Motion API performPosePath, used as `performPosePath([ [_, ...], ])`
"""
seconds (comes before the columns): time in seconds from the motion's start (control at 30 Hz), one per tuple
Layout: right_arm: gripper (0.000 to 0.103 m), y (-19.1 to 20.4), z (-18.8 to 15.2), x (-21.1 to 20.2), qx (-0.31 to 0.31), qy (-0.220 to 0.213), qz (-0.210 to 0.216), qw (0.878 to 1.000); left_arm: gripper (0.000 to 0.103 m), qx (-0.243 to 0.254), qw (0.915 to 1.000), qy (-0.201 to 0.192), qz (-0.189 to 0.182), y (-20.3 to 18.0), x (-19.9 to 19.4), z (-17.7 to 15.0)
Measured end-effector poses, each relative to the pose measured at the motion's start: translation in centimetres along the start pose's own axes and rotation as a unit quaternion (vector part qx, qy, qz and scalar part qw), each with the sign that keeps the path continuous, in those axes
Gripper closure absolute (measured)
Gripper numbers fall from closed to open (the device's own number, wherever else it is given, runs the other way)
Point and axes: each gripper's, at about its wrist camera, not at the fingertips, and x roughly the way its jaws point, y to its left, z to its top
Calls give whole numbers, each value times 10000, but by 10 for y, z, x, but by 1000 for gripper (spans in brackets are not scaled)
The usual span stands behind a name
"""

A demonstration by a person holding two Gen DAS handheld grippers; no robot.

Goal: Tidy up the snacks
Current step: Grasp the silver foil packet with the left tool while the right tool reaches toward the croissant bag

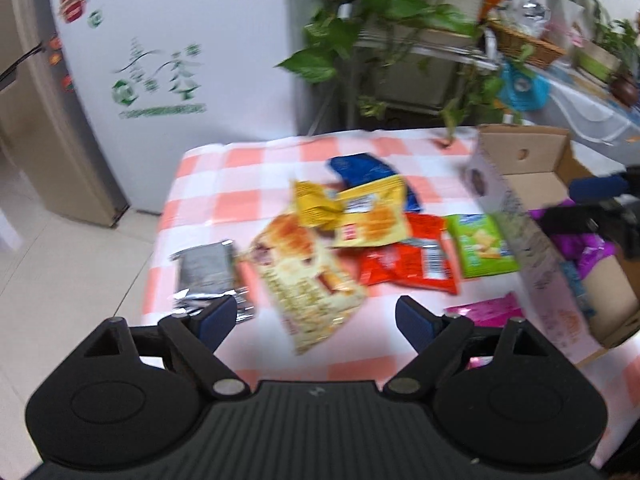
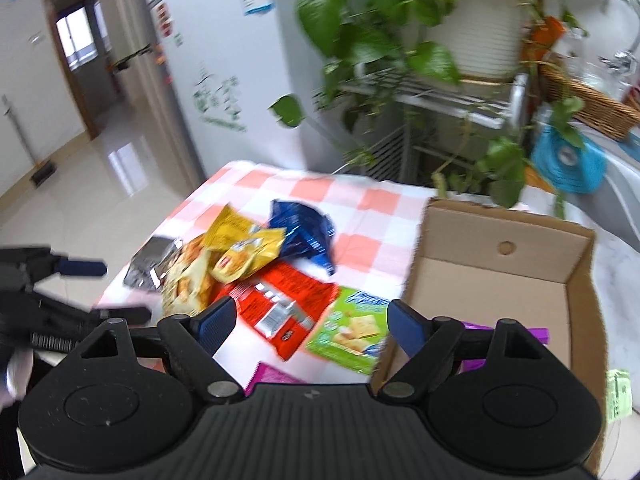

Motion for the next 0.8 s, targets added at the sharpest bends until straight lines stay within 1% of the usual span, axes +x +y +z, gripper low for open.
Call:
performPosePath([
  [0.13,16,12,-4,7,-200,119,217,9995,17,-400,9991,81,102,30,5,3],
  [0.33,16,23,-11,17,-304,347,501,9977,17,-677,9964,36,508,63,19,14],
  [0.4,16,28,-14,21,-357,394,541,9971,17,-826,9950,34,569,72,27,18],
  [0.5,16,36,-16,25,-463,425,552,9965,17,-923,9935,125,657,80,41,22],
  [0.6,16,43,-17,30,-524,452,584,9959,17,-997,9925,245,658,83,55,24],
  [0.8,16,58,-16,44,-671,482,603,9948,17,-955,9919,412,730,84,78,25],
])
